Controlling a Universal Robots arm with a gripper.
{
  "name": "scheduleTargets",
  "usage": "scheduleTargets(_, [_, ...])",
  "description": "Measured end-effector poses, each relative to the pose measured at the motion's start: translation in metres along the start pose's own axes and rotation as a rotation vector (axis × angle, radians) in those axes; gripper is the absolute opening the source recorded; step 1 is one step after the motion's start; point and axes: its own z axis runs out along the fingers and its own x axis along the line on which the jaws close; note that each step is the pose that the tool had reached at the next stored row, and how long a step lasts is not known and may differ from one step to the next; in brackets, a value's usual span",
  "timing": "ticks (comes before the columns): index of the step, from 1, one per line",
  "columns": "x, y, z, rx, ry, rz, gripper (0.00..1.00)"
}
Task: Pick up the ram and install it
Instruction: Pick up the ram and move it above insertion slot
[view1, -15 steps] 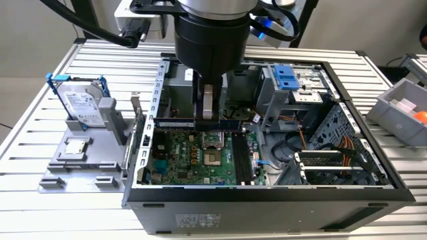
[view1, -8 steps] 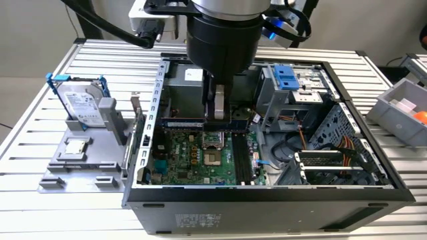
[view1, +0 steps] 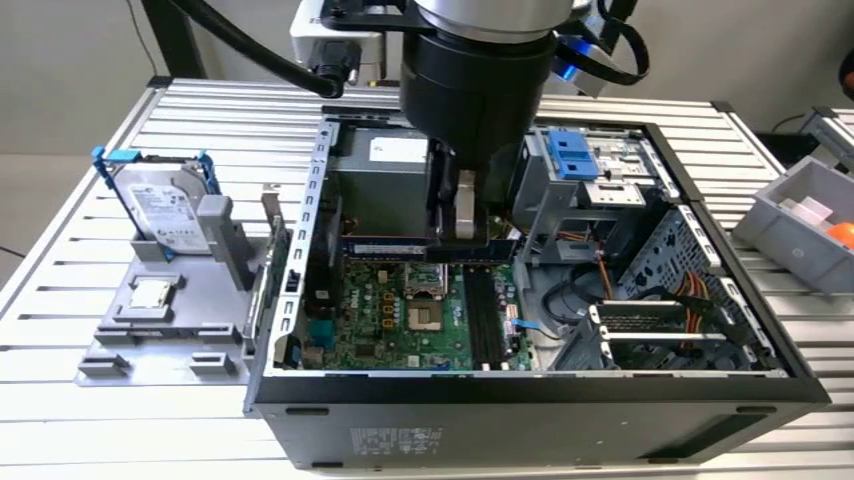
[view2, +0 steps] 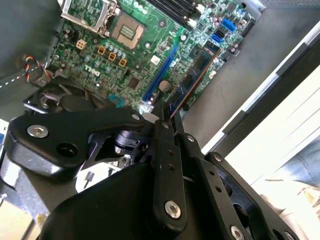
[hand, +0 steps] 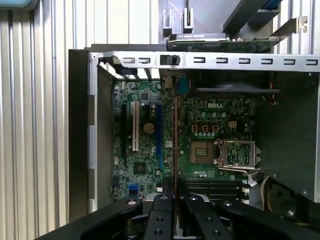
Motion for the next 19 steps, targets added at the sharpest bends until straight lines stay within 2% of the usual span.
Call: scheduleTargets(19, [-0.0004,-0.031,-0.0009,0.0,0.0,0.0,0.0])
